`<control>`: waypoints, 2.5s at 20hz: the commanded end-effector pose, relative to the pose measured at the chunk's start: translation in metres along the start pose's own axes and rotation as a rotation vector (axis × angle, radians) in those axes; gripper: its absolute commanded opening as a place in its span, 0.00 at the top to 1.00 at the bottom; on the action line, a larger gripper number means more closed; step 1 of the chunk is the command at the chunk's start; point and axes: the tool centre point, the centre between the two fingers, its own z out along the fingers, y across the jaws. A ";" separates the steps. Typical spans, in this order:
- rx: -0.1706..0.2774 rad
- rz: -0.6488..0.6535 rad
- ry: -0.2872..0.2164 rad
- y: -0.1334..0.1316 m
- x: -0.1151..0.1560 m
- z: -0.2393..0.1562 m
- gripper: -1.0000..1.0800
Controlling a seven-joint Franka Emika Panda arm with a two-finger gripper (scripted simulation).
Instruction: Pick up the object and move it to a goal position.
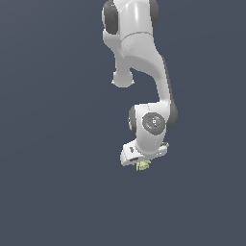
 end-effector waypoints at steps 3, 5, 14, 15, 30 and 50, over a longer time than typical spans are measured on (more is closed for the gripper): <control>0.000 0.000 0.001 0.003 -0.004 -0.005 1.00; 0.000 0.000 0.001 0.005 -0.007 -0.008 1.00; 0.000 0.000 0.001 0.025 -0.036 -0.042 1.00; 0.000 0.000 0.001 0.028 -0.041 -0.047 1.00; 0.000 0.001 0.001 0.092 -0.132 -0.155 1.00; 0.002 0.000 0.001 0.174 -0.240 -0.291 1.00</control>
